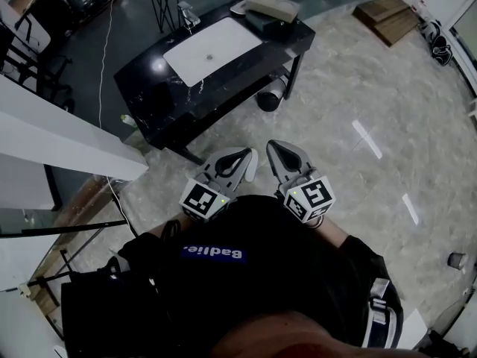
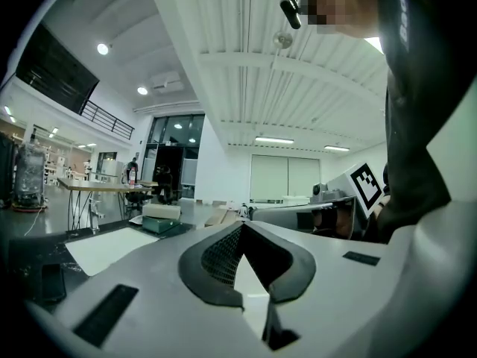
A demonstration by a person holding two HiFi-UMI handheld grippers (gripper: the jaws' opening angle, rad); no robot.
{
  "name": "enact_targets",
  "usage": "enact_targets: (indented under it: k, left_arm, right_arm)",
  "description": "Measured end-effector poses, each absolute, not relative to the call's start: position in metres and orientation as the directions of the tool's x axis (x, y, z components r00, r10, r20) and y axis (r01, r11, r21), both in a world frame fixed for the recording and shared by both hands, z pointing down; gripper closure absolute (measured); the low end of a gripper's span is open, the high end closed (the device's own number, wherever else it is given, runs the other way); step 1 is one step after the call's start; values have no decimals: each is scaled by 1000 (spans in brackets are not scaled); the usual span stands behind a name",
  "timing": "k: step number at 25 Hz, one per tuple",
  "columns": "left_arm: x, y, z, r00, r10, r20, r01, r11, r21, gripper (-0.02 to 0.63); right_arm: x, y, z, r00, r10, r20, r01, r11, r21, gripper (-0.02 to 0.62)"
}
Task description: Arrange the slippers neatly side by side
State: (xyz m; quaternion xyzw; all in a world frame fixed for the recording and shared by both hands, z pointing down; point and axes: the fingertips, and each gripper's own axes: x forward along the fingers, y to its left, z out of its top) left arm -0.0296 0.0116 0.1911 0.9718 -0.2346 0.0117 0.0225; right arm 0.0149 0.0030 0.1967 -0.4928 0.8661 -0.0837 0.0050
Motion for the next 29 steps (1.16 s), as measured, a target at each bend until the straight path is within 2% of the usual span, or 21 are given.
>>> enact_targets:
  k: [6, 29]
  left_arm:
    - [-23, 15, 191, 902, -430, 37, -431, -903, -3, 606]
    - [-22, 15, 189, 903, -428, 47, -429, -903, 5, 606]
  right_arm:
    - [3, 6, 194, -556, -829, 68, -830, 549, -99, 597]
    - [8, 5, 193, -541, -836, 87, -841, 536, -81, 597]
